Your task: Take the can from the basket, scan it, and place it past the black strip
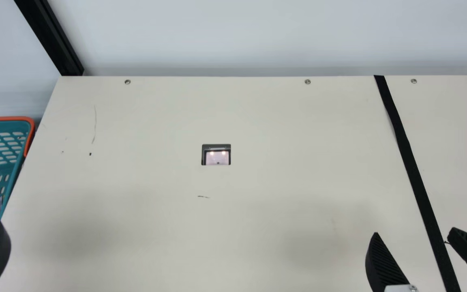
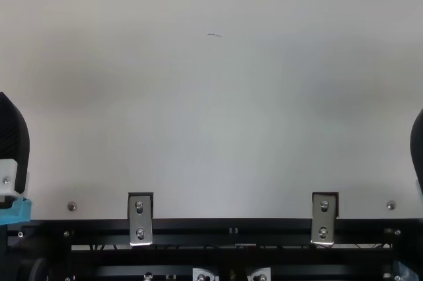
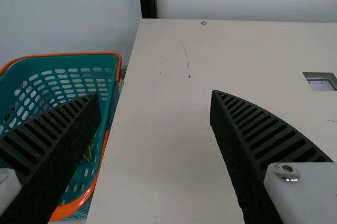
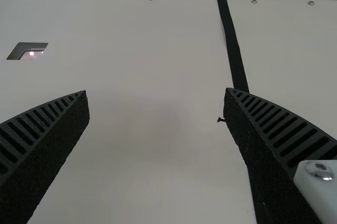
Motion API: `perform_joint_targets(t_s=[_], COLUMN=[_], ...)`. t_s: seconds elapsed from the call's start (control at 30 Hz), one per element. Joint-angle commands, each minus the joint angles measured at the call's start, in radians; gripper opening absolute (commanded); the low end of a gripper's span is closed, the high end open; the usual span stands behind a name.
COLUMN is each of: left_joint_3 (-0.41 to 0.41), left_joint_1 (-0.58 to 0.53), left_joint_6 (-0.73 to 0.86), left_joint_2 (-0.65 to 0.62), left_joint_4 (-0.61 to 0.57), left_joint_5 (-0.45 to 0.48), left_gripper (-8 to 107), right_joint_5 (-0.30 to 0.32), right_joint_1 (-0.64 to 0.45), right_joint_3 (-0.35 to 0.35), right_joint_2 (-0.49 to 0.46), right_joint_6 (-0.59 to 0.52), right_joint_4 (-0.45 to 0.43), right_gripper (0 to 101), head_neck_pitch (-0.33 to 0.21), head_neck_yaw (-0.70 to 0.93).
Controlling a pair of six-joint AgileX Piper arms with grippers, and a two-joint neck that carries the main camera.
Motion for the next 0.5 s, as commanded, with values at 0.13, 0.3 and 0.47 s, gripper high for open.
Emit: perform_joint_targets(t_s=[0.13,0.3,0.47], left_joint_3=[0.0,0.0,0.0], left_joint_1=[0.0,0.0,0.0], left_joint_6=[0.0,0.0,0.0], left_joint_2=[0.0,0.0,0.0], left_joint_4=[0.0,0.0,0.0], left_joint_5=[0.0,0.0,0.0], left_gripper=[90,90,90], right_joint_5=[0.0,0.0,0.0], right_joint_1=[0.0,0.0,0.0], right_joint_3=[0.0,0.0,0.0], right_joint_2=[0.0,0.0,0.0], right_joint_6=[0.0,0.0,0.0], right_joint_4=[0.0,0.0,0.0], right_gripper=[101,101,101], head_neck_pitch=[0.001,0.001,0.001], head_neck_yaw=[0.009,0.009,0.009])
